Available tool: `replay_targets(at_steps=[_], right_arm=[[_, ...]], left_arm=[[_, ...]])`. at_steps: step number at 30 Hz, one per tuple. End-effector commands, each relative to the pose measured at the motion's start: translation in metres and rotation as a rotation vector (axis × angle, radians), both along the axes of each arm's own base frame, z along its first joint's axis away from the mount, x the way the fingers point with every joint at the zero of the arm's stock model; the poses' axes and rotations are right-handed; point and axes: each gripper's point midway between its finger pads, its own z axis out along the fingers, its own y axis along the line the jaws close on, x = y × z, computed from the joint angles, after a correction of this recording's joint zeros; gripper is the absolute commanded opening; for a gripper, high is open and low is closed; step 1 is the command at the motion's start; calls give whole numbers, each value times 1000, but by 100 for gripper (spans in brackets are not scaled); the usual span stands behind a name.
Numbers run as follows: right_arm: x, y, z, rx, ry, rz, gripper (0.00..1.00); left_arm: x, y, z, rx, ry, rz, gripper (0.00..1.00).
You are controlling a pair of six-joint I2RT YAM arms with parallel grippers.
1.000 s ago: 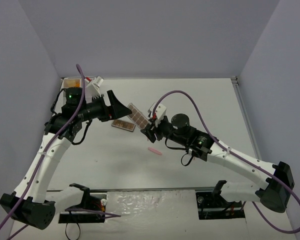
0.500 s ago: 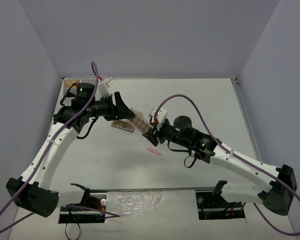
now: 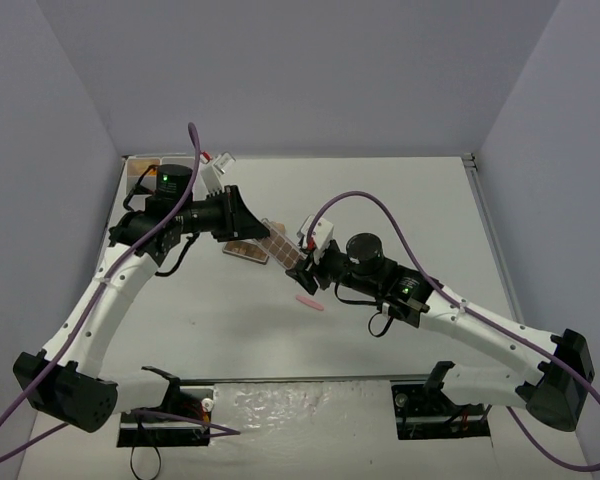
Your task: Organize the makeup
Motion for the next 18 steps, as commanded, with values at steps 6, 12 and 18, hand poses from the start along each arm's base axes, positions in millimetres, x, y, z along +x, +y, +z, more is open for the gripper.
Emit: replay_targets(at_steps=[6,12,18], right_arm=[[2,3,25,67,-83,5,60],[4,-4,15,43,-79,-23,92],[10,-23,-3,1,-77,-87,100]], left_arm=[[0,-2,27,17,-189,-82,0],[7,14,17,175,-313,-110,0],[42,34,-2,392,-444,-110,0]])
